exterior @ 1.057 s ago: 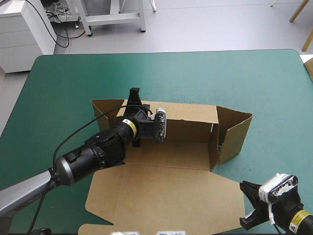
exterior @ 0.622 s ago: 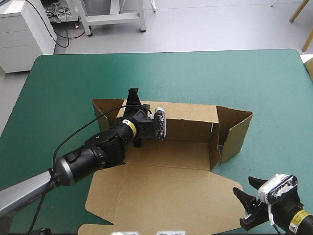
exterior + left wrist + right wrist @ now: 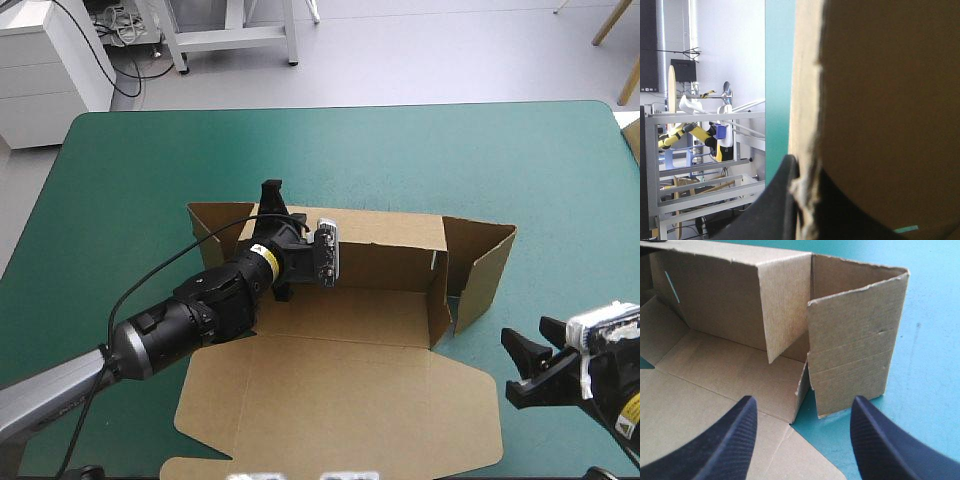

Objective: Fold the box

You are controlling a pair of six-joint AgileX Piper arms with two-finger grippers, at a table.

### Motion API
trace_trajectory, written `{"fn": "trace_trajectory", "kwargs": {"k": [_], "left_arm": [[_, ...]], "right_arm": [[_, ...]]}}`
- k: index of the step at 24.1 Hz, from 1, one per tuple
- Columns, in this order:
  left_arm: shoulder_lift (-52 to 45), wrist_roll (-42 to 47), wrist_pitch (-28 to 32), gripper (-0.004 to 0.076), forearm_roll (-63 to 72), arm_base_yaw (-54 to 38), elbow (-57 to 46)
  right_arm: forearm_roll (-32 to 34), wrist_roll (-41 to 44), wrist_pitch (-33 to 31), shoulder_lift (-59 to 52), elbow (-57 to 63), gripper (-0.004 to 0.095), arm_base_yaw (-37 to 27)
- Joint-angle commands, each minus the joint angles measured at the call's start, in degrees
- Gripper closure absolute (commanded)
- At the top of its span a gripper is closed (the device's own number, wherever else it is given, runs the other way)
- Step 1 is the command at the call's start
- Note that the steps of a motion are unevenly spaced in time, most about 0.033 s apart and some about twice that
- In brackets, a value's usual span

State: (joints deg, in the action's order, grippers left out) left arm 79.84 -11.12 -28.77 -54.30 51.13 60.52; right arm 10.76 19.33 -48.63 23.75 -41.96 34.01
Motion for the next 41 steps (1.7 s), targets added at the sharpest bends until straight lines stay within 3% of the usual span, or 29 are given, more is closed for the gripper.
{"fn": "trace_trajectory", "kwargs": {"k": [1,8,20,24,29,33,41], "left_arm": [[-1.5,1.2,0.2,0.0731,0.8,0.5,0.9],[-1.5,1.2,0.2,0.0731,0.8,0.5,0.9],[-1.5,1.2,0.1,0.0731,0.8,0.5,0.9],[-1.5,1.2,0.1,0.0731,0.8,0.5,0.9],[-1.5,1.2,0.2,0.0731,0.8,0.5,0.9],[-1.5,1.2,0.2,0.0731,0.8,0.5,0.9],[-1.5,1.0,0.5,0.0731,0.8,0.5,0.9]], "right_arm": [[1.9,1.3,2.5,6.6,-6.8,0.0388,-0.1],[7.2,2.7,-2.8,26.6,-24.1,0.0397,-0.1],[7.3,0.4,-10.5,43.5,-45.5,0.0397,-2.2],[3.3,-3.3,-13.5,48.2,-50.8,0.0396,-8.3],[-10.8,-17.0,-15.0,55.2,-54.7,0.0397,-19.0],[-17.2,-24.0,-18.4,61.7,-55.4,0.0396,-23.8],[-16.9,-28.6,-18.4,66.6,-55.3,0.0397,-23.8]]}}
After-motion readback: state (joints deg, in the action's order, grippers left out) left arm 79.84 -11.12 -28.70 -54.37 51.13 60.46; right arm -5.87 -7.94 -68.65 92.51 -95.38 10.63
